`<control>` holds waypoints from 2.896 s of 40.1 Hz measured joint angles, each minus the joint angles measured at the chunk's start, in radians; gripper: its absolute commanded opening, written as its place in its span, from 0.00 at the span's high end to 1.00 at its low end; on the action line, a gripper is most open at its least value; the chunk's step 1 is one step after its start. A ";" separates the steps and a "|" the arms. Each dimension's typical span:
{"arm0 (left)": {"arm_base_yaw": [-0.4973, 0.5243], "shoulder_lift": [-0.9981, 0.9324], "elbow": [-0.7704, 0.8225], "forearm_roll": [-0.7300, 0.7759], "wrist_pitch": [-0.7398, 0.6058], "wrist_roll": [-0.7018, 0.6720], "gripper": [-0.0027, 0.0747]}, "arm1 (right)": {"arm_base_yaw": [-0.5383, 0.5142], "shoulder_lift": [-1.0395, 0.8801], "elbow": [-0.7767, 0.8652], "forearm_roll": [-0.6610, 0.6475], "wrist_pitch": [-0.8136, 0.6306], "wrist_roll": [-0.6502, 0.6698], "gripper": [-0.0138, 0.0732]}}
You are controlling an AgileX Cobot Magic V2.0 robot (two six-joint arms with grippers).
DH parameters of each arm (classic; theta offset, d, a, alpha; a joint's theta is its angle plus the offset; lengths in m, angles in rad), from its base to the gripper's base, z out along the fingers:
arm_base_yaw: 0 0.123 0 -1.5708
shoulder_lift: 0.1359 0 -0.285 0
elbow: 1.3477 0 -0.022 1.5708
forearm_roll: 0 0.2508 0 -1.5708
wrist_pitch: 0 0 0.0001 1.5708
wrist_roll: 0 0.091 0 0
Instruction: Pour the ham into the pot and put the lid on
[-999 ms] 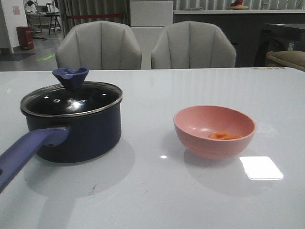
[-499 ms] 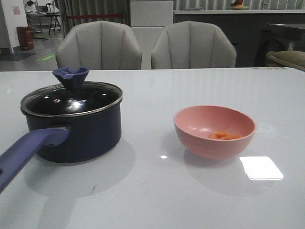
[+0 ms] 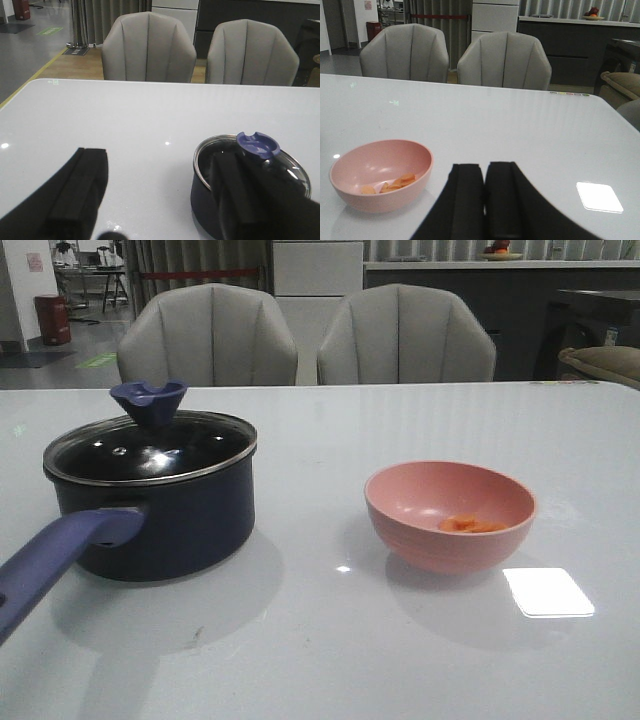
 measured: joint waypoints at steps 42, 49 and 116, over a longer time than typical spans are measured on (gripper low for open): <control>-0.090 0.665 -0.550 -0.027 0.410 0.000 0.23 | 0.000 0.000 0.000 0.000 0.000 0.000 0.67; -0.153 0.861 -0.671 -0.027 0.435 0.000 0.23 | 0.000 0.000 0.000 0.000 0.000 0.000 0.67; -0.410 1.658 -1.340 0.227 0.849 -0.448 0.46 | 0.000 0.000 0.000 0.000 0.000 0.000 0.67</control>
